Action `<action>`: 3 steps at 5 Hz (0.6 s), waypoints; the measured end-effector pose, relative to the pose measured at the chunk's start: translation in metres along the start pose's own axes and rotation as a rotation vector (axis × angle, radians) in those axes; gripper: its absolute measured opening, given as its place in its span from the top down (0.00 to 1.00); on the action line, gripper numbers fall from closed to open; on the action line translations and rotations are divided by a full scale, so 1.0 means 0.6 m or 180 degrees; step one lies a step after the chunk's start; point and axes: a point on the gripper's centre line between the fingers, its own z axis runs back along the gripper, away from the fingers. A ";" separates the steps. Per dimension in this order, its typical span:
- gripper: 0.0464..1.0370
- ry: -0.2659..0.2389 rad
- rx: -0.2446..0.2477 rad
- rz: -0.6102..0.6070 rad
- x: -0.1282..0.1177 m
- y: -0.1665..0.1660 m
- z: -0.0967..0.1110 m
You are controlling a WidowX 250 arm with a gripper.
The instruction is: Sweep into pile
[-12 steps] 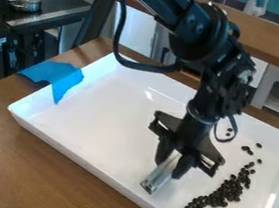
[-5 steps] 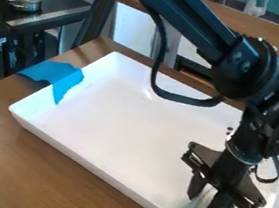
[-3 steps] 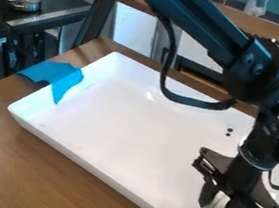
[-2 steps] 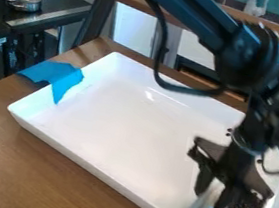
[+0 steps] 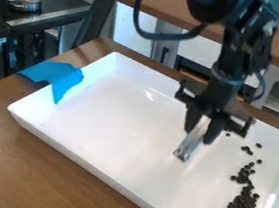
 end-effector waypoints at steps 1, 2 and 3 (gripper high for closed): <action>0.68 0.0086 0.0063 0.0070 0.025 0.017 -0.020; 0.68 0.0106 0.0113 0.0191 0.047 0.035 -0.037; 0.68 0.0180 0.0190 0.0218 0.056 0.039 -0.063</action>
